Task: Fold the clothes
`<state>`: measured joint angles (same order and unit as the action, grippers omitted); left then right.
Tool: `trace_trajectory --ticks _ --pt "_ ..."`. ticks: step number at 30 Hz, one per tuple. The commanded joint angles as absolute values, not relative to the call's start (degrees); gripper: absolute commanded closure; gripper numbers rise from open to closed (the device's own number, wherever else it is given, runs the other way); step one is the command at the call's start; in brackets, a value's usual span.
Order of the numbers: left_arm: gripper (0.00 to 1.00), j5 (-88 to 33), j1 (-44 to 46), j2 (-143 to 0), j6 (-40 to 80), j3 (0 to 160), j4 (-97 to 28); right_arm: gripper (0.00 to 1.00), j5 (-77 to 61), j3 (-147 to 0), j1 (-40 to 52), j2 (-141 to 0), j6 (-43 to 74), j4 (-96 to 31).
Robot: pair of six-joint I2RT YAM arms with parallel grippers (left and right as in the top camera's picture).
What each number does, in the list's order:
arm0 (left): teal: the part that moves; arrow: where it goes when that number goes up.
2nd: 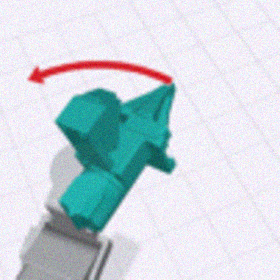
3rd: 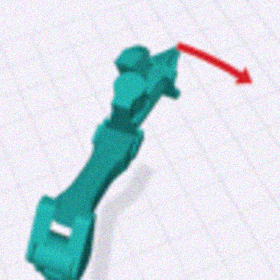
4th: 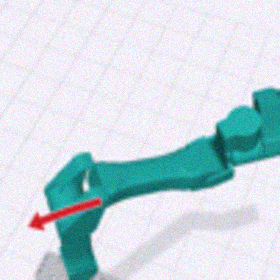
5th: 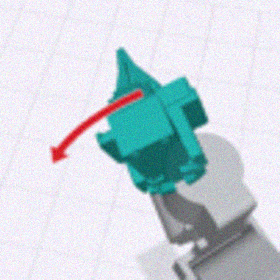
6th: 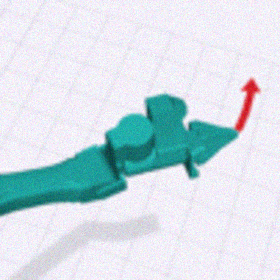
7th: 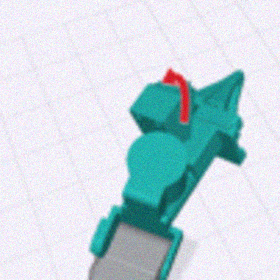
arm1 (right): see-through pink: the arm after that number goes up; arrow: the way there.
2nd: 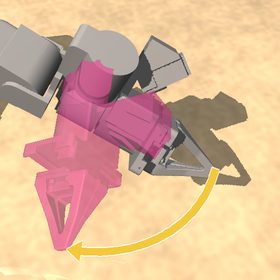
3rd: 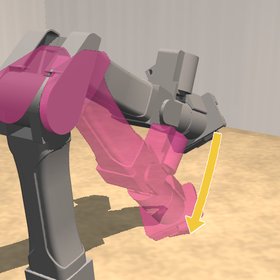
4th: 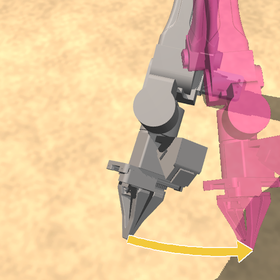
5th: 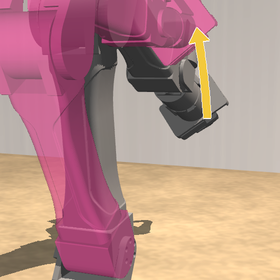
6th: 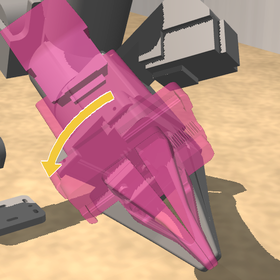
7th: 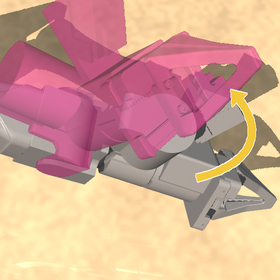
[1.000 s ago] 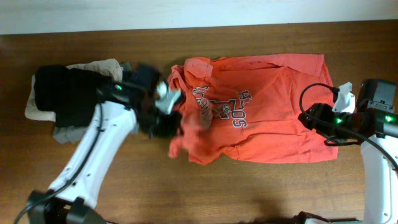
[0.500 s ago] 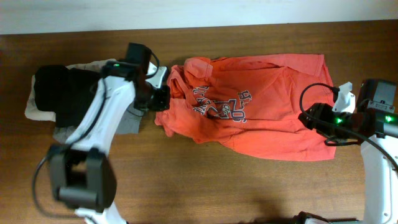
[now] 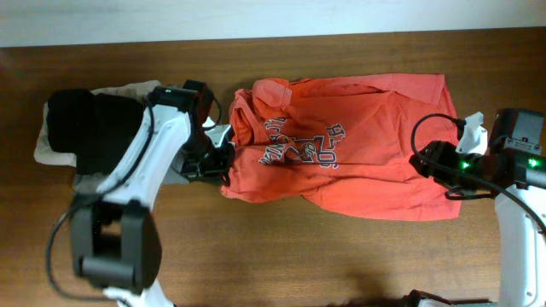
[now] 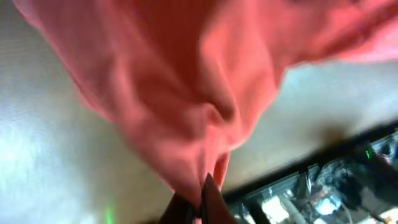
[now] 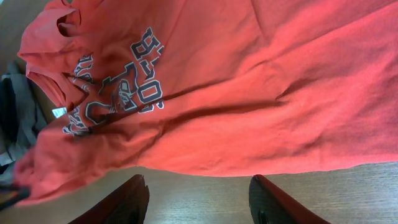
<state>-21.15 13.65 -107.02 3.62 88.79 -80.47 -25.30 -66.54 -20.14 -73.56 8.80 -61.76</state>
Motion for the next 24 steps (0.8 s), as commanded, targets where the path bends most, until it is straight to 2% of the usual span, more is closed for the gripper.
trace_trajectory --ticks 1,5,9,17,21,22,23,24 --pt "0.99 -20.43 15.92 -99.53 2.15 89.03 -82.67 0.43 -24.77 -67.35 -19.79 -73.49 8.38 -61.49" --pt "0.99 -18.06 16.73 -98.43 4.05 89.01 -80.51 0.43 -24.80 -67.35 -19.79 -73.49 8.40 -60.64" --pt "1.00 -16.62 16.14 -101.25 7.16 89.01 -71.00 0.43 -24.80 -67.35 -19.79 -73.49 8.40 -60.20" --pt "1.00 -15.70 13.91 -115.00 8.88 89.01 -52.58 0.43 -24.82 -67.35 -19.79 -73.49 8.40 -60.55" --pt "0.99 -14.68 12.91 -118.21 10.07 89.01 -47.62 0.43 -24.80 -67.35 -19.79 -73.49 8.38 -61.12" --pt "0.94 -14.39 12.56 -118.21 10.04 89.03 -47.05 0.43 -24.82 -67.35 -19.79 -73.49 8.38 -61.25" --pt "0.82 -13.74 12.16 -118.02 10.04 89.32 -47.05 0.43 -24.80 -67.35 -19.79 -73.49 8.38 -61.34" --pt "0.65 -13.63 11.73 -117.86 9.93 90.02 -47.75 0.43 -24.82 -67.35 -19.79 -73.49 8.36 -61.36"
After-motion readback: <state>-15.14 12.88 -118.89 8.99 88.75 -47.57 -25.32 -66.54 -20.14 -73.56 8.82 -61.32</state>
